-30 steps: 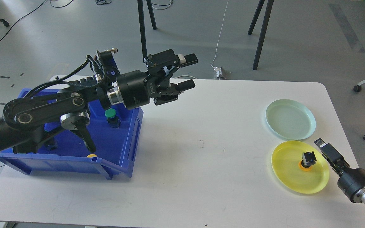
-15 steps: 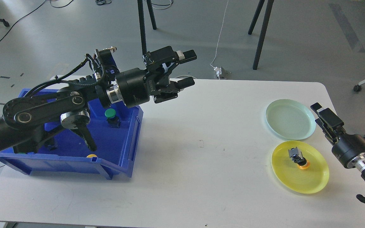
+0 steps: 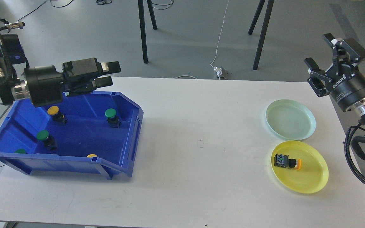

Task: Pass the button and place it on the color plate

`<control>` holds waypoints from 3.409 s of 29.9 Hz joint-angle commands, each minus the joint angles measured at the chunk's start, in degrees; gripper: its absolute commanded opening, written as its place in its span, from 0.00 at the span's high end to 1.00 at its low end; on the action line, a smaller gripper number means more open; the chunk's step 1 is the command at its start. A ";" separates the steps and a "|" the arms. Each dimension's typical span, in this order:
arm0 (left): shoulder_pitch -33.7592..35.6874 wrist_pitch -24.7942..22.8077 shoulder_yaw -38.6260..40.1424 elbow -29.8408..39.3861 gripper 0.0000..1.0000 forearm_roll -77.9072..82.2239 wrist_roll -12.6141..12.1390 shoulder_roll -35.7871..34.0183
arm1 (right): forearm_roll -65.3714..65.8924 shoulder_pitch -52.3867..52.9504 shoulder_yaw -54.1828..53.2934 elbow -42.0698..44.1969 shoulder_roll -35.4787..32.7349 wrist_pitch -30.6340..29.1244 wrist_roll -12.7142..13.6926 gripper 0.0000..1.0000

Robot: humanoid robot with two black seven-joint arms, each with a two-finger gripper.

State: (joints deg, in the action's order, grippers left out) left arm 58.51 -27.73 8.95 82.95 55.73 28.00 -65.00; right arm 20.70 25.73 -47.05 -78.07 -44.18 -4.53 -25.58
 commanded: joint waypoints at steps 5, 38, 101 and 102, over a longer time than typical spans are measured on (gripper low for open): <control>-0.67 -0.27 -0.60 -0.59 0.01 24.83 0.00 -4.97 | -0.04 0.46 0.46 0.11 0.85 -0.05 0.00 0.16; -2.96 -0.27 -7.37 -37.60 0.02 42.18 0.00 15.51 | -0.05 -2.26 0.64 0.02 0.14 -0.92 -0.09 0.12; -6.74 -0.27 -10.18 -48.23 0.04 43.32 0.00 21.14 | -0.13 -6.57 -0.06 -0.50 0.06 -1.01 -0.97 0.09; -6.74 -0.27 -10.10 -48.23 0.04 43.32 0.00 21.14 | -0.13 -6.57 -0.06 -0.42 0.06 -1.01 -0.97 0.09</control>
State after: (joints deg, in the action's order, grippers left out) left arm 51.77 -28.00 -1.23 34.63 99.18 27.99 -43.78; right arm 20.56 19.20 -47.09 -78.57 -44.12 -5.55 -26.54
